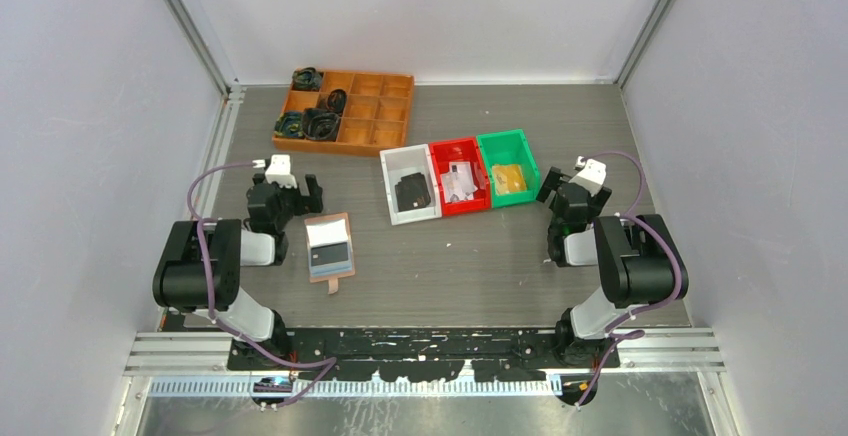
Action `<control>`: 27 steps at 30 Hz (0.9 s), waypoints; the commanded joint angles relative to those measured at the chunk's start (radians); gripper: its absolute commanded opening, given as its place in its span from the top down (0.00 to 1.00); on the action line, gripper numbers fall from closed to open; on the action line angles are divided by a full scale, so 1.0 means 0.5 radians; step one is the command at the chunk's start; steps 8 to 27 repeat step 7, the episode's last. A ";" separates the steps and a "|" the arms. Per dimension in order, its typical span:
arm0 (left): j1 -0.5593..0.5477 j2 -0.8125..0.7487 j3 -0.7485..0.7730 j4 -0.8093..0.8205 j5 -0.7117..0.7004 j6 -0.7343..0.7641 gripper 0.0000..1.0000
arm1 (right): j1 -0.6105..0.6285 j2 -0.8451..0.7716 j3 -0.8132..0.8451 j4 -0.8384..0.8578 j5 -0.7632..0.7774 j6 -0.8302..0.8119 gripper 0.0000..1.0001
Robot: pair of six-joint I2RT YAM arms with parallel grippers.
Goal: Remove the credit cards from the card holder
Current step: Reset both arms
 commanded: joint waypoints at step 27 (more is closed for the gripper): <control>-0.022 -0.046 0.028 0.028 -0.058 0.063 0.00 | 0.002 -0.058 0.022 0.066 -0.002 0.023 0.00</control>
